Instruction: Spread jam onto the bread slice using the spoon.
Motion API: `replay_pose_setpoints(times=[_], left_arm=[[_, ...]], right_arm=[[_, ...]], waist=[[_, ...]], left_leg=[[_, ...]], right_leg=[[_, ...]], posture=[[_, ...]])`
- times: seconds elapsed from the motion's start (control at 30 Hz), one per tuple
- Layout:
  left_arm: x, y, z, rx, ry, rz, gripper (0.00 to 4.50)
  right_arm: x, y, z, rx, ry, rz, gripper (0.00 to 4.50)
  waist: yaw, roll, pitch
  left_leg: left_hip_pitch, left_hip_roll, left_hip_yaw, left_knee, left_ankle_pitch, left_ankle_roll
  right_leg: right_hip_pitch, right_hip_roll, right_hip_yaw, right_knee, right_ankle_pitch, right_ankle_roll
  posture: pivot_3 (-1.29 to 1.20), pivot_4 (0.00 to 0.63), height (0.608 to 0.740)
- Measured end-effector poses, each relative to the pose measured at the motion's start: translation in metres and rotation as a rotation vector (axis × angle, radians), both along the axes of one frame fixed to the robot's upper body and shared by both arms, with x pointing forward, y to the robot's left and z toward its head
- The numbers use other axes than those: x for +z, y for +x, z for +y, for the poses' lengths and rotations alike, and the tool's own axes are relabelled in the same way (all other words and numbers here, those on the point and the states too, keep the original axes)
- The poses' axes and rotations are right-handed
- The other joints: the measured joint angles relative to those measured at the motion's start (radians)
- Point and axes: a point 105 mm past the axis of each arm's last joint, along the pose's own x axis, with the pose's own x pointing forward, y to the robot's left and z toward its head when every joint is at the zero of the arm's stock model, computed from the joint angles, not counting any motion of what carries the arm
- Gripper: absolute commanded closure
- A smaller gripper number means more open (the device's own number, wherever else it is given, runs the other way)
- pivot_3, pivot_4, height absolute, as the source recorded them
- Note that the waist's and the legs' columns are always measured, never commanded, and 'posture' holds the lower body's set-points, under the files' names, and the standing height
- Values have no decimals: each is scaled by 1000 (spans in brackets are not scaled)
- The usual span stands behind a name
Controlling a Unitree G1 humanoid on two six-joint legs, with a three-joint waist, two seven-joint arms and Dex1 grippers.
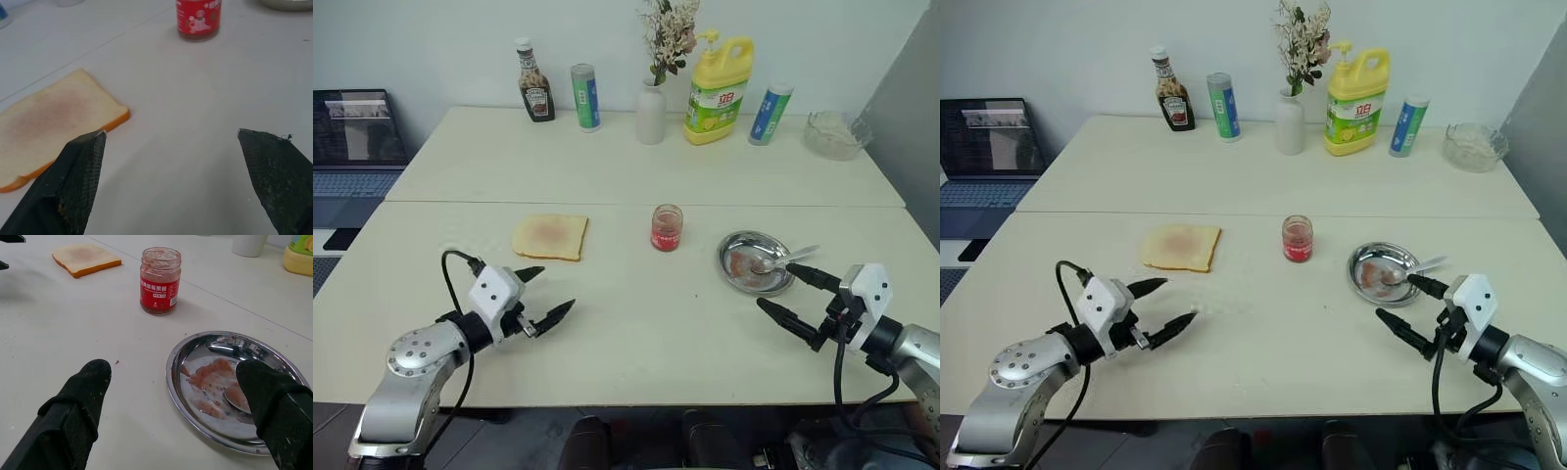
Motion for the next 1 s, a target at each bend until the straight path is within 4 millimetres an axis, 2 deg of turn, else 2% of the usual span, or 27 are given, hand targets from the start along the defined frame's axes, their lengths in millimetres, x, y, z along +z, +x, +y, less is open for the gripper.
replay_pose_setpoints(times=[0.2,0.4,0.47,0.6,0.73,0.83,1.0], left_arm=[[3,12,14,102,-14,-45,0],[17,39,51,354,-158,-58,0],[15,45,60,418,-201,-21,0],[9,65,75,552,-255,68,0],[0,72,87,638,-282,135,0],[-10,80,89,665,-313,211,0],[-12,97,73,618,-345,290,0]], right_arm=[[3,1,7,14,41,5,53],[31,-4,43,184,50,-37,53],[38,-3,52,230,29,-44,53],[67,5,72,311,1,-109,53],[63,0,80,372,-8,-58,53],[60,-2,84,416,-36,-28,53],[71,-9,91,514,-52,-33,53]], waist=[[0,0,0],[0,0,0],[0,-2,1],[-1,-2,1],[1,-4,1],[3,-4,1],[3,-4,1]], left_leg=[[0,0,0,0,0,0],[0,0,-1,1,0,0],[0,0,-1,1,0,0],[-1,0,-2,1,0,0],[-4,-1,-6,1,0,0],[-6,-2,-8,1,0,0],[-7,-2,-11,1,0,0]], right_leg=[[0,0,0,0,0,0],[0,1,0,0,1,1],[0,1,-1,0,1,1],[0,1,-2,0,2,1],[-1,0,-5,-1,3,-2],[-2,0,-7,-1,3,-2],[-1,0,-10,0,3,-2]], posture=[[0,150,740],[0,150,740],[0,150,740],[0,150,740],[0,150,740],[0,150,740],[0,150,740]])
